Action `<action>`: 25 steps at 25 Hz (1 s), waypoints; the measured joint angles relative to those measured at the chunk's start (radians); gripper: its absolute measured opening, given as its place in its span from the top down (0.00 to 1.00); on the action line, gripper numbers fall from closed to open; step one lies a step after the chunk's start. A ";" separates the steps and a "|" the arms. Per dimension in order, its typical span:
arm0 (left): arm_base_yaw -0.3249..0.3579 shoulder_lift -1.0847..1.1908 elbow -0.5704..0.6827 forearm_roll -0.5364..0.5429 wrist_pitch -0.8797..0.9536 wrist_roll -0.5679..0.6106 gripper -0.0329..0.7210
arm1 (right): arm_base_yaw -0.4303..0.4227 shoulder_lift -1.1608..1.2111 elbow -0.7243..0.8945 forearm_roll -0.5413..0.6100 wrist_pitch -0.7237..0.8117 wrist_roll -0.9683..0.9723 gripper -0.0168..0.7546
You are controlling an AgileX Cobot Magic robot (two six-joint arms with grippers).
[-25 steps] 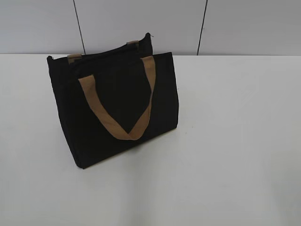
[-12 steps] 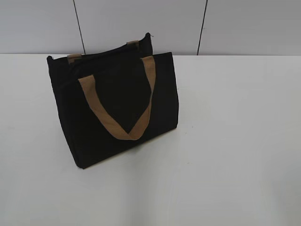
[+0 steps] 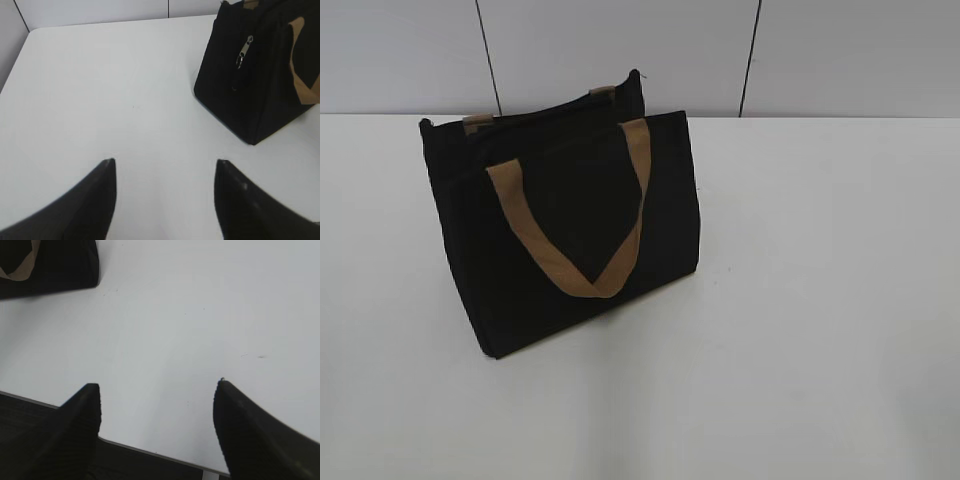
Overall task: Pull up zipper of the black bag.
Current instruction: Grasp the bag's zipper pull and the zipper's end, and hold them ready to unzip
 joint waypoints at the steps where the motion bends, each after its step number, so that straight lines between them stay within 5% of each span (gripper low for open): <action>1: 0.000 0.000 0.000 0.000 0.000 0.000 0.34 | 0.000 0.000 0.000 0.000 0.000 0.000 0.29; 15: -0.001 0.186 -0.012 -0.012 -0.037 0.021 0.34 | 0.000 0.125 -0.041 0.004 -0.008 0.000 0.29; 25: -0.001 0.572 -0.019 -0.281 -0.426 0.420 0.34 | 0.000 0.474 -0.191 0.010 -0.079 -0.039 0.29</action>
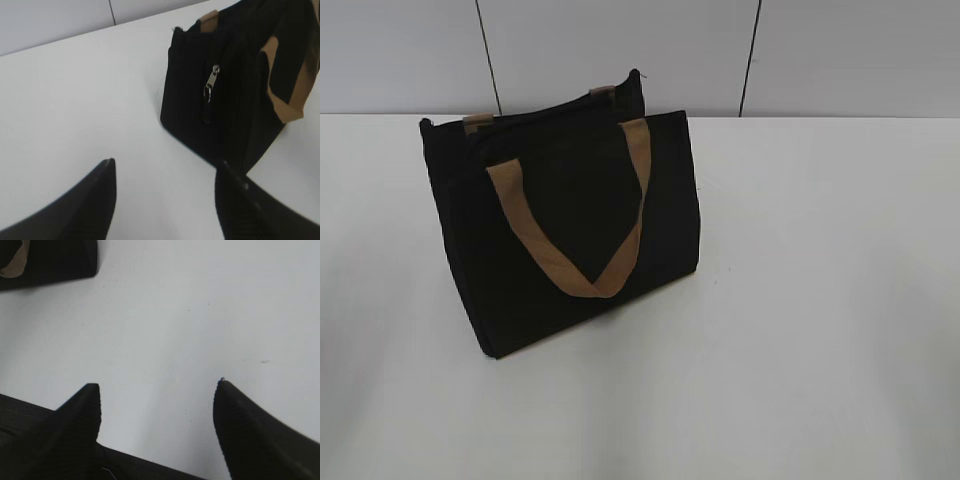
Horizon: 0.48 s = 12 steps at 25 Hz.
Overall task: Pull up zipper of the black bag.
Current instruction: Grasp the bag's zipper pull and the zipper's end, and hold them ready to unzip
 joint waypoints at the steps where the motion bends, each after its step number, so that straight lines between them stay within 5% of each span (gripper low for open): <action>1: 0.000 0.042 0.001 -0.051 -0.036 0.053 0.34 | 0.000 0.028 -0.006 0.004 -0.017 -0.012 0.29; 12: 0.000 0.392 0.128 -0.852 -0.275 0.963 0.34 | 0.000 0.199 -0.031 0.083 -0.165 -0.122 0.29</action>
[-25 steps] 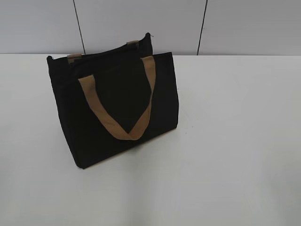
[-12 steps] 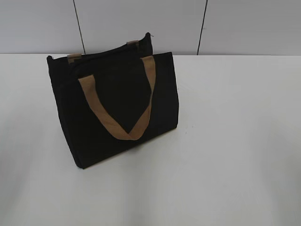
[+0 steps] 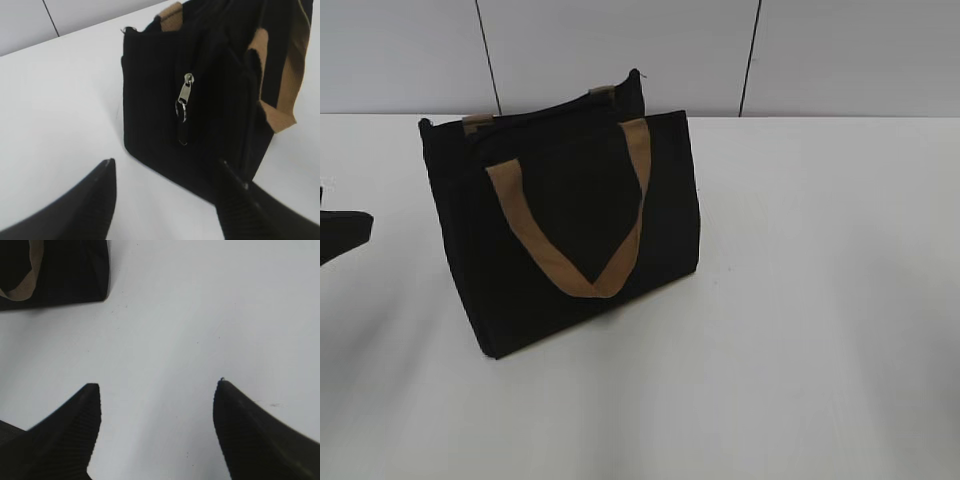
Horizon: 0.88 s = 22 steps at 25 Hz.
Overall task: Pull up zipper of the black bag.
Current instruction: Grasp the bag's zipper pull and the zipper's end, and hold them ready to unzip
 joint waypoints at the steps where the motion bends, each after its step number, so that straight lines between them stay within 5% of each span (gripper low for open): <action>1: 0.000 0.016 0.005 -0.060 -0.006 0.068 0.34 | 0.000 0.007 0.000 0.002 -0.007 -0.006 0.29; 2: 0.000 0.016 0.005 -0.060 -0.006 0.068 0.34 | 0.000 0.007 0.000 0.002 -0.007 -0.006 0.29; 3: 0.002 0.054 0.010 -0.201 -0.023 0.224 0.34 | 0.000 0.014 -0.001 0.003 -0.021 -0.013 0.29; 8: 0.061 0.226 0.010 -0.421 0.083 0.490 0.34 | 0.000 0.014 -0.004 0.006 -0.048 -0.026 0.29; 13: 0.094 0.419 0.007 -0.505 0.224 0.840 0.34 | 0.000 0.014 -0.004 0.007 -0.048 -0.033 0.29; 22: 0.094 0.625 -0.100 -0.517 0.254 0.917 0.34 | 0.000 0.014 -0.004 0.007 -0.049 -0.033 0.29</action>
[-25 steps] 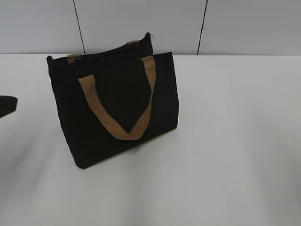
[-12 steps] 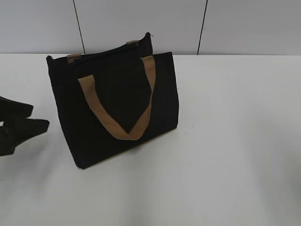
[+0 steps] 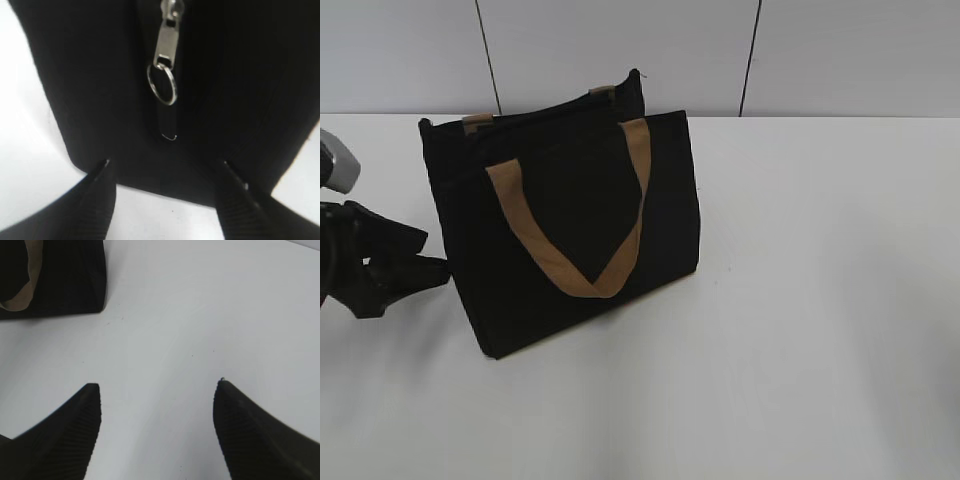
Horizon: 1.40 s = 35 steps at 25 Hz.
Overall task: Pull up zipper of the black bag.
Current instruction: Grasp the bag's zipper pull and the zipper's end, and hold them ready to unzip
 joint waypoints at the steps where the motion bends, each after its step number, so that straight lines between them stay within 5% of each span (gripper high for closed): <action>1: 0.000 0.019 -0.009 -0.001 0.009 0.000 0.34 | 0.000 0.000 0.000 0.000 0.000 -0.001 0.29; 28: -0.011 0.273 -0.171 -0.002 0.172 0.015 0.39 | 0.000 0.000 0.000 0.031 0.016 -0.001 0.29; 35: -0.047 0.284 -0.188 -0.002 0.137 0.015 0.67 | 0.000 0.000 0.000 0.031 0.016 -0.001 0.29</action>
